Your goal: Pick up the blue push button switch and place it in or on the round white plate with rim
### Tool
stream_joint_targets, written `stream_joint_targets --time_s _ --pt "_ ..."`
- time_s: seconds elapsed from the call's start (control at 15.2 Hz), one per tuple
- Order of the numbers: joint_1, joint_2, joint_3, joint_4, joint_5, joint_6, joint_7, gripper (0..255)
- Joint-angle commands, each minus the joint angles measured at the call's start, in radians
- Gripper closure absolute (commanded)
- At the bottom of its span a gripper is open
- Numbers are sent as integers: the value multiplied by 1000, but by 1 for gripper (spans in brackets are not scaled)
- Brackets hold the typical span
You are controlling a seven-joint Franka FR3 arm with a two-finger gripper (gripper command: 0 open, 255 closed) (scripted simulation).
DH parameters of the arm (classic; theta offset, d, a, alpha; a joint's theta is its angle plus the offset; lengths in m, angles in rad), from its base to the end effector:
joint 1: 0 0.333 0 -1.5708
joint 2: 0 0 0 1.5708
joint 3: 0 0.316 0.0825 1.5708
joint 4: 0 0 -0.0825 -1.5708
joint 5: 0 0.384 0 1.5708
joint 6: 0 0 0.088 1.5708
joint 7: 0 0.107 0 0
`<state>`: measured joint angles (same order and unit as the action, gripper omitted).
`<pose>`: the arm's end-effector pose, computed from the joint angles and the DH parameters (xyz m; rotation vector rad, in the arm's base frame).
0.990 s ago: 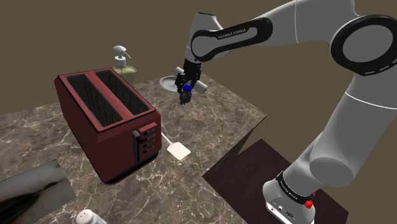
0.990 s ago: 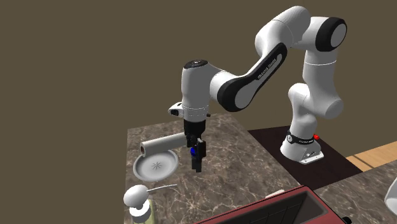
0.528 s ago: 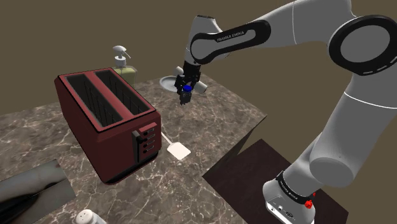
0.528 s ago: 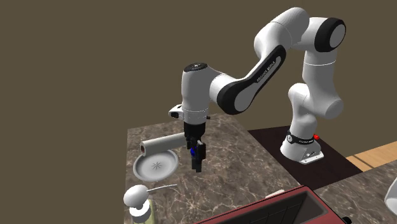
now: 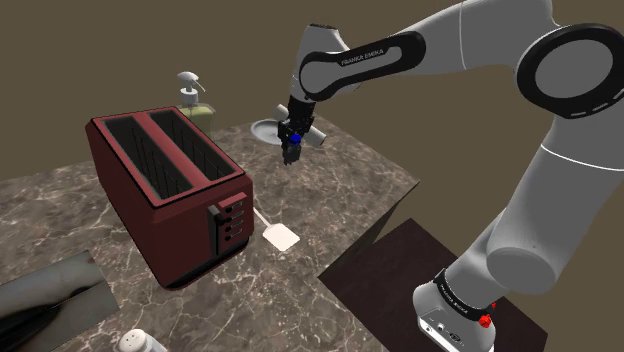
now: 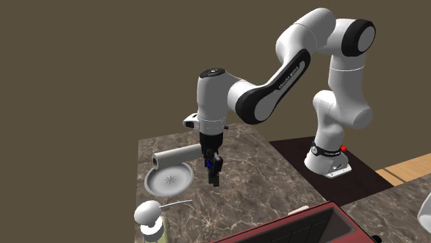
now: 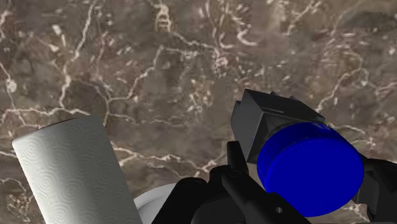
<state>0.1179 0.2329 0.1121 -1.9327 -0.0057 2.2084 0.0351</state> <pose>0.5946 0.1361 0.3723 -3.0994 -0.3026 -0.0640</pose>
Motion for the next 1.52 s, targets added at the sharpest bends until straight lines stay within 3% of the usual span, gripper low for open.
stream_joint_targets --time_s 0.0,1.32,1.45 --pt "0 0 0 0 0 0 0 255" --pt "-2 -77 2 133 10 -210 -3 255" --pt "-10 -4 -6 240 4 -245 -18 255"
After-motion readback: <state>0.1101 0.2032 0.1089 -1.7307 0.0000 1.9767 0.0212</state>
